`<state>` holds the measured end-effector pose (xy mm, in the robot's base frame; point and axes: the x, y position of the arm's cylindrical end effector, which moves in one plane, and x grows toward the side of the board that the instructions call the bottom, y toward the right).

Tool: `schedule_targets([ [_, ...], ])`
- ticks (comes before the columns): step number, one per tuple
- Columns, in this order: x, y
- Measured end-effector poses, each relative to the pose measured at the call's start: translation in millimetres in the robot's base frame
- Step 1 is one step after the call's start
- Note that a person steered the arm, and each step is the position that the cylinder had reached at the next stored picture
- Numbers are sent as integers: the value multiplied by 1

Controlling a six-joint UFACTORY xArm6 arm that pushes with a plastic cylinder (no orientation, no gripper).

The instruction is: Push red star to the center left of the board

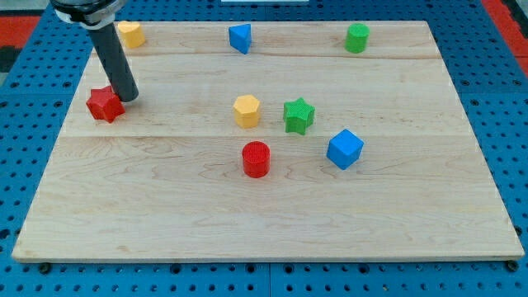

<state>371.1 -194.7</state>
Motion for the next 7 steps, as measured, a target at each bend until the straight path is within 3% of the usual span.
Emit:
schedule_targets([
  [2, 0, 14],
  [3, 15, 14],
  [4, 58, 21],
  [5, 85, 75],
  [6, 140, 85],
  [7, 149, 156],
])
